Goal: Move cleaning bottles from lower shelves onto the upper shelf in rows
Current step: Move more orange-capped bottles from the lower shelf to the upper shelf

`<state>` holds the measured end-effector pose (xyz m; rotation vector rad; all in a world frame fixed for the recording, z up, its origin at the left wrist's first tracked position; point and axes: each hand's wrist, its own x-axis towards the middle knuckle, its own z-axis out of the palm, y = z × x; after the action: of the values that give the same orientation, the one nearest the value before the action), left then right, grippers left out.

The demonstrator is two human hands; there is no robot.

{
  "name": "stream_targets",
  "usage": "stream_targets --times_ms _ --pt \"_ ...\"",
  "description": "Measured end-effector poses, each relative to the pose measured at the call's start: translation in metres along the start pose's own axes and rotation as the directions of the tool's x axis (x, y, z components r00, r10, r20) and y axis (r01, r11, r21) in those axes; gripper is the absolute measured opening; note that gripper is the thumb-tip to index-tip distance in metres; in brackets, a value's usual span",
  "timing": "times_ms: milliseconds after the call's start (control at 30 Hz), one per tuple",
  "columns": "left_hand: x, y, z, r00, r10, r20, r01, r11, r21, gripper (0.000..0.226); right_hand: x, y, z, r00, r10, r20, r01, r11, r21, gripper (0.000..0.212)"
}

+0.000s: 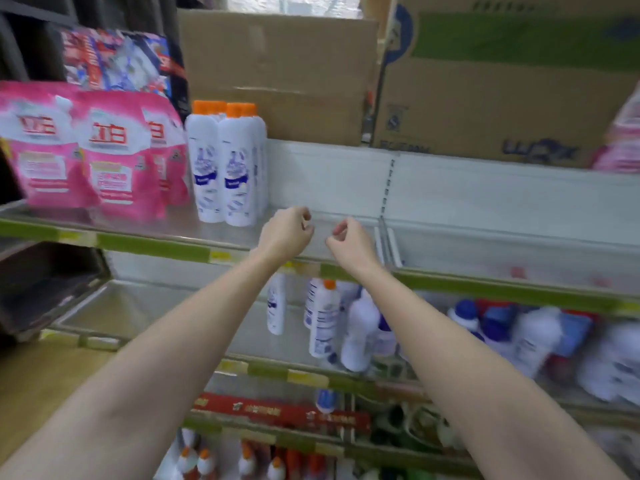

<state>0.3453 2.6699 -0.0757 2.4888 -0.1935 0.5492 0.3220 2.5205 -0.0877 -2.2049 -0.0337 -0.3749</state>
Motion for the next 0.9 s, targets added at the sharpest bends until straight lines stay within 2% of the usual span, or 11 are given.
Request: stream_targets --times_ms 200,333,533,700,900 --pt "-0.037 0.078 0.054 0.987 0.138 0.081 -0.135 0.990 -0.039 0.019 -0.048 0.074 -0.071 0.990 0.110 -0.085 -0.119 0.988 -0.102 0.008" --pt "-0.065 0.117 0.091 0.948 0.235 0.216 -0.222 0.972 -0.082 0.015 -0.081 0.128 -0.112 0.977 0.196 -0.084 -0.206 0.969 -0.134 0.008" --pt "-0.103 0.190 0.154 0.901 0.284 0.328 -0.271 0.959 -0.085 0.016 -0.114 0.209 -0.179 0.949 0.288 -0.130 -0.304 0.944 -0.128 0.010" --pt "-0.140 0.261 0.220 0.860 0.317 0.401 -0.320 0.946 -0.062 0.028 -0.147 0.276 -0.240 0.933 0.351 -0.082 -0.358 0.928 -0.101 0.010" --pt "-0.178 0.332 0.295 0.798 0.351 0.490 -0.378 0.925 -0.046 0.049 -0.182 0.353 -0.308 0.915 0.390 -0.107 -0.401 0.908 -0.122 0.014"
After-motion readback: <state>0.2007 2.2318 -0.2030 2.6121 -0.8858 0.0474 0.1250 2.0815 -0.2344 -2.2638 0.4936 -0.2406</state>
